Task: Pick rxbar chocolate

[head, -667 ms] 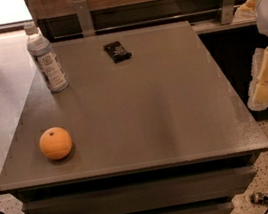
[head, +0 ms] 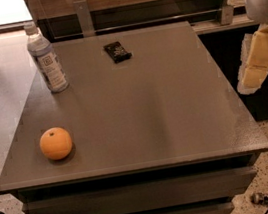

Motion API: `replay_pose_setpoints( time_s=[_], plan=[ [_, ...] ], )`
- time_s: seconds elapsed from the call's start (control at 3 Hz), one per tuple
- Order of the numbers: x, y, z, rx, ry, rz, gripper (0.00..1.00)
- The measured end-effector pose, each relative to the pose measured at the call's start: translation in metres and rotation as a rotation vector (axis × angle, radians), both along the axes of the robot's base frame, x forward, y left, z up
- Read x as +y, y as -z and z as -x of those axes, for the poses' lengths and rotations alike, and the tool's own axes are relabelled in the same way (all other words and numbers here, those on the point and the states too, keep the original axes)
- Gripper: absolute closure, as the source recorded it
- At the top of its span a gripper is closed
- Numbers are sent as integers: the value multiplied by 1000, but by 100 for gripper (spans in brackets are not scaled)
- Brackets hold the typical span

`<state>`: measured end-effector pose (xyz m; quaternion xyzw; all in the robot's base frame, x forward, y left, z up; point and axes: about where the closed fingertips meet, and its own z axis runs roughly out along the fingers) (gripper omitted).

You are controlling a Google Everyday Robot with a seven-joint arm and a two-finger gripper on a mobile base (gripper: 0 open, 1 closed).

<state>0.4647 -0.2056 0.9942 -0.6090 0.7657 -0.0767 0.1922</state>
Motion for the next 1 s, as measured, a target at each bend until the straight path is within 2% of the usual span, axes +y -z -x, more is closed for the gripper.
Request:
replay_pose_setpoints(
  time_s=[0.33,0.67,1.0],
  plan=[
    [12,-15,-48,-69,61,-24,0],
    [25,-19,-97,-122,172,-97,0],
    [24,-15,-142,-158,271,-219,0]
  ],
)
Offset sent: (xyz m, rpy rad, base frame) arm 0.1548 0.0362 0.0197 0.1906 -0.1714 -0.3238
